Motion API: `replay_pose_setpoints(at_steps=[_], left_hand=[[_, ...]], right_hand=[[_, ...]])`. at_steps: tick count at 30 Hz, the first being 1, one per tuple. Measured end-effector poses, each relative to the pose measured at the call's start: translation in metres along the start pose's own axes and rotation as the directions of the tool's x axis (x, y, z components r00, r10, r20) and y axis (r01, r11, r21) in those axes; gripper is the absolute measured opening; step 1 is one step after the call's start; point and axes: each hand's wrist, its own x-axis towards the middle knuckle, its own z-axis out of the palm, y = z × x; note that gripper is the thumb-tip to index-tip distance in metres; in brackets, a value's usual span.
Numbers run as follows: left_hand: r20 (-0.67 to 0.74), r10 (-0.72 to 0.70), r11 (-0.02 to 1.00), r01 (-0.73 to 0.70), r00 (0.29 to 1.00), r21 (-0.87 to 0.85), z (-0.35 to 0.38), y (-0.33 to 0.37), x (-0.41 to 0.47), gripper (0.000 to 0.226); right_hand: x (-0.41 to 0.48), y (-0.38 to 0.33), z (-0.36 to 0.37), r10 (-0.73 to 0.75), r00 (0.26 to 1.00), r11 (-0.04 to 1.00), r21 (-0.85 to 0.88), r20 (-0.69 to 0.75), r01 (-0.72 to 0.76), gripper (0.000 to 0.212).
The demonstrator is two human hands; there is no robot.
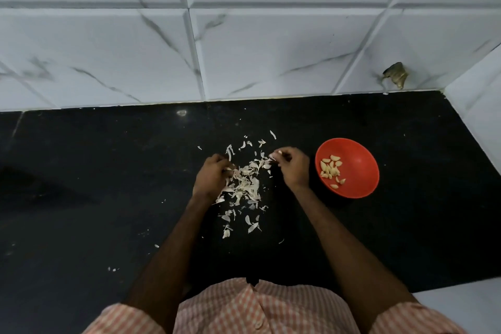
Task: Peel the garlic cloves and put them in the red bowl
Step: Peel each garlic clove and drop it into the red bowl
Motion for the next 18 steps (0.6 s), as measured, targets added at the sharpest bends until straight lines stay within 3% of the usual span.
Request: replay_pose_setpoints(at_steps=[4,8,12,14,16,18], left_hand=[[-0.182,-0.158,0.967,0.115,0.970,-0.226,-0.012,-0.010,-0.017,0.010],[-0.148,-0.160,0.968,0.126,0.976,-0.219,-0.019,-0.028,-0.046,0.017],[-0.119,-0.086,0.993,0.075,0.989,-0.091,-0.018,-0.035,-0.065,0.023],[-0.181,-0.038,0.998,0.048,0.983,0.050,-0.015,-0.032,-0.073,0.032],[-0.215,0.049,0.984,-0.009,0.975,0.181,-0.008,-0.023,-0.080,0.044],[-0.089,0.177,0.951,-0.147,0.980,0.271,0.005,-0.012,-0.086,0.055]], right_hand=[[0.026,0.004,-0.003,-0.011,1.000,0.997,-0.074,-0.019,0.010,0.012],[0.015,0.013,0.015,0.008,0.988,1.000,-0.030,0.155,-0.003,0.012],[-0.023,0.015,0.025,-0.127,0.934,0.991,0.078,0.333,0.107,0.011],[-0.040,0.016,0.025,-0.165,0.889,0.984,0.138,0.427,0.117,0.011],[-0.053,0.016,0.022,-0.149,0.902,0.977,0.199,0.406,0.071,0.010],[-0.060,0.017,0.014,-0.103,0.951,0.972,0.234,0.291,0.034,0.014]])
